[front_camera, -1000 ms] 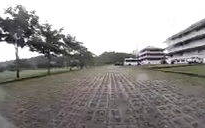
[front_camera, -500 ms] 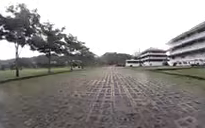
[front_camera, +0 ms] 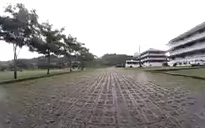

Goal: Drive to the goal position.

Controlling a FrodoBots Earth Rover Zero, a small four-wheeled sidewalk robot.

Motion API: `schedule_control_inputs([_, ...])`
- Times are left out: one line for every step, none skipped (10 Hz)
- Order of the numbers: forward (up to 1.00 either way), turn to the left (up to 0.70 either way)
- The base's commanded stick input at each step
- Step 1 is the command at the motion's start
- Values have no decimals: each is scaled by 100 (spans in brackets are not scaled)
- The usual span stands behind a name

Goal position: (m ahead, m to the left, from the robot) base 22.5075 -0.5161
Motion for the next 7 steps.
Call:
schedule_control_inputs([70, 0])
schedule_control_inputs([70, 0])
schedule_control_inputs([70, 0])
schedule_control_inputs([70, 0])
schedule_control_inputs([70, 0])
schedule_control_inputs([70, 0])
schedule_control_inputs([70, 0])
